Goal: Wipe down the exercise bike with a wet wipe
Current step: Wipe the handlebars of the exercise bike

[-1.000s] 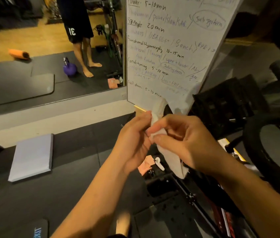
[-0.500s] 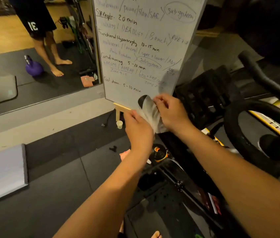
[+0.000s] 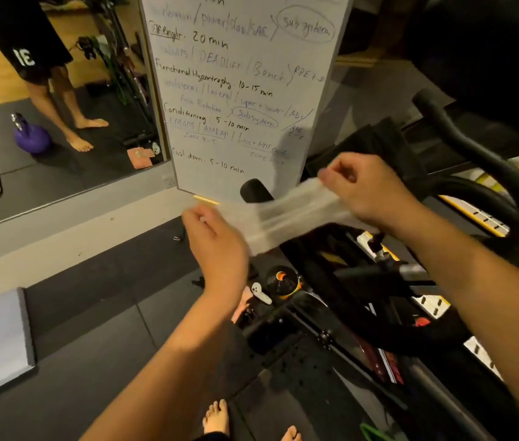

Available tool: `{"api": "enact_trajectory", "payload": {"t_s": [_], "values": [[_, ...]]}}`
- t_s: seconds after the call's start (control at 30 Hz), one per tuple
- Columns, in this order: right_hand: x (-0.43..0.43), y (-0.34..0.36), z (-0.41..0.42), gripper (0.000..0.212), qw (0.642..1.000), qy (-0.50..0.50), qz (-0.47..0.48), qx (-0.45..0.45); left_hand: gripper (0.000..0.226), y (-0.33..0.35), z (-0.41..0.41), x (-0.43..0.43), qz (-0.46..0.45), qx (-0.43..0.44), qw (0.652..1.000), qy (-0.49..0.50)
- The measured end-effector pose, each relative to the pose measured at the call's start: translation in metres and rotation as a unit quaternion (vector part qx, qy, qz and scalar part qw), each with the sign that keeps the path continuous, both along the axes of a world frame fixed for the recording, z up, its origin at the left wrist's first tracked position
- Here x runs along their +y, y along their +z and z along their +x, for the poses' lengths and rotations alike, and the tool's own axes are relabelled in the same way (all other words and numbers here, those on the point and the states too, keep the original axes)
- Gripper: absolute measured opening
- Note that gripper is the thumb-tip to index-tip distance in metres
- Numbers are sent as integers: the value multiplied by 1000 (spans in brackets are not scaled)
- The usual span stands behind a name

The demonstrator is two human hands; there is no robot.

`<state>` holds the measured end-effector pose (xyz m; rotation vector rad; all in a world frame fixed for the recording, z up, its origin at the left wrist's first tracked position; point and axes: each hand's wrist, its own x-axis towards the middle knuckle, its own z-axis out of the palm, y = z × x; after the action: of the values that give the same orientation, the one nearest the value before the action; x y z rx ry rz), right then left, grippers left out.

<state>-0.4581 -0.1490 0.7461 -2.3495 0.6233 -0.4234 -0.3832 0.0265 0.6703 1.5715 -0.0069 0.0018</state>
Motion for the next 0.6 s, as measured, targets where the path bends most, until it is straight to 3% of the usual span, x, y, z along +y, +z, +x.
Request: {"api": "enact_trajectory", "payload": {"t_s": [0.07, 0.13, 0.2, 0.27, 0.4, 0.53, 0.6], "values": [[22, -5, 30, 20, 994, -36, 70, -78, 25, 15, 24, -6, -67, 13, 996, 57], [37, -34, 42, 16, 998, -20, 55, 3, 25, 8, 27, -14, -52, 36, 997, 54], [39, -56, 27, 15, 996, -23, 36, 81, 21, -18, -1, -24, 16, 65, 997, -23], [29, -64, -7, 11, 988, 7, -13, 153, 14, -44, -53, -31, 39, 93, 982, -162], [19, -57, -86, 31, 914, 88, -89, 385, 16, -59, -143, -19, -2, 134, 925, -354], [10, -35, -111, 21, 846, 152, -181, 479, 9, -75, -141, -10, 79, 59, 905, -414], [10, -25, -103, 17, 817, 204, -304, 445, 18, -78, -131, -15, 86, 28, 911, -403]]}}
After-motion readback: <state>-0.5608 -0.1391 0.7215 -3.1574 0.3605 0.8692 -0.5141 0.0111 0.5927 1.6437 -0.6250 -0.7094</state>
